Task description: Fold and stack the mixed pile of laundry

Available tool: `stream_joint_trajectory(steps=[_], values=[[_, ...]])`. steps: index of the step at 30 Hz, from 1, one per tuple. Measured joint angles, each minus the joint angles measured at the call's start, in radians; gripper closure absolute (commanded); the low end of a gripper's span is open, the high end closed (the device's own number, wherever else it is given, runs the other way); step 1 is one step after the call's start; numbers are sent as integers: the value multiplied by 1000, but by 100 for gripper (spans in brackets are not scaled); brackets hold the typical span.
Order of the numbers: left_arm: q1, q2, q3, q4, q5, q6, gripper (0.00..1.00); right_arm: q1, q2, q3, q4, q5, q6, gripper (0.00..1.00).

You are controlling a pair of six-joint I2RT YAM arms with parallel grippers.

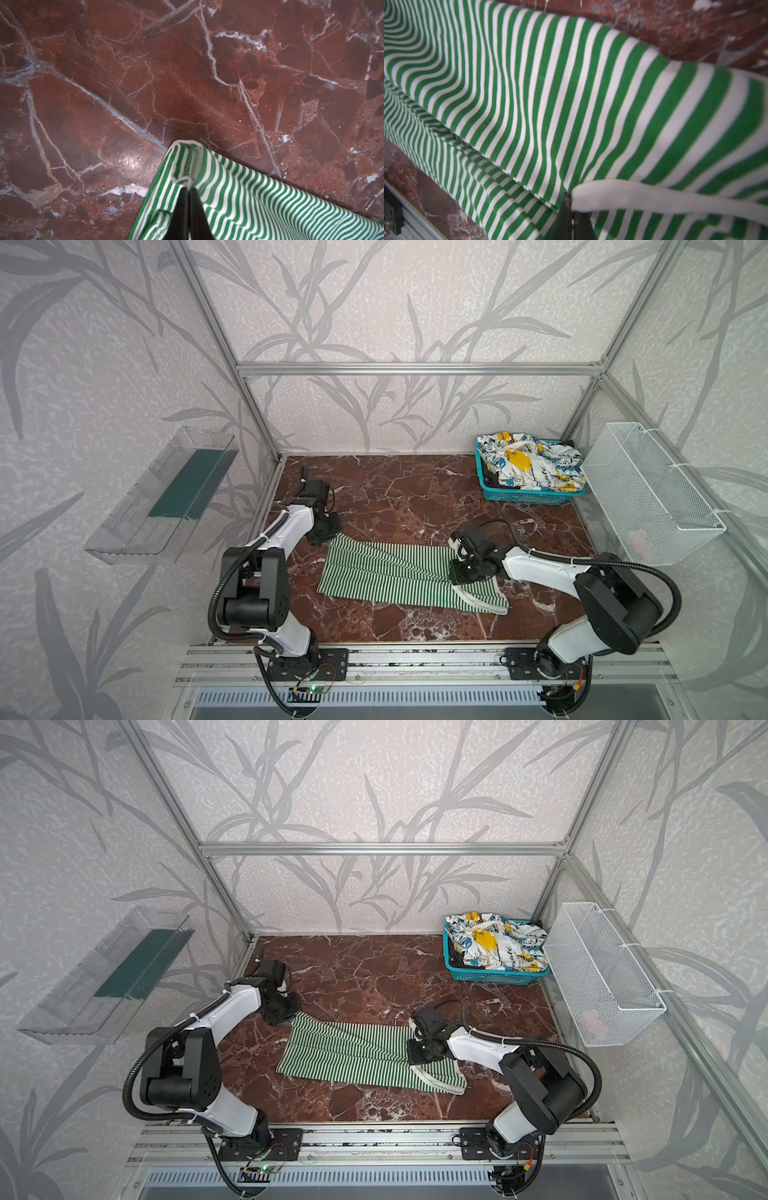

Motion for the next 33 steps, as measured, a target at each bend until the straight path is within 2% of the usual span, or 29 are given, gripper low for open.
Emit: stream_joint_trajectory(steps=[7, 13, 15, 19, 22, 27, 33], values=[[0, 19, -158, 42, -24, -43, 100, 0, 2, 0, -2, 0, 0, 100], [0, 26, -157, 57, -31, -62, 100, 0, 4, 0, -2, 7, 0, 98], [0, 27, -153, 53, -35, -68, 93, 0, 4, 1, -3, 11, 1, 90], [0, 27, -153, 47, -68, -82, 65, 0, 5, 11, -23, 34, 2, 74], [1, 23, -153, 36, -100, -89, 53, 6, 3, 40, -71, 71, -8, 66], [1, -32, -148, 10, -120, -98, 50, 5, -39, 87, -190, 149, -38, 59], [-43, -134, -55, -17, -73, -51, 50, -8, -88, 123, -258, 220, -35, 60]])
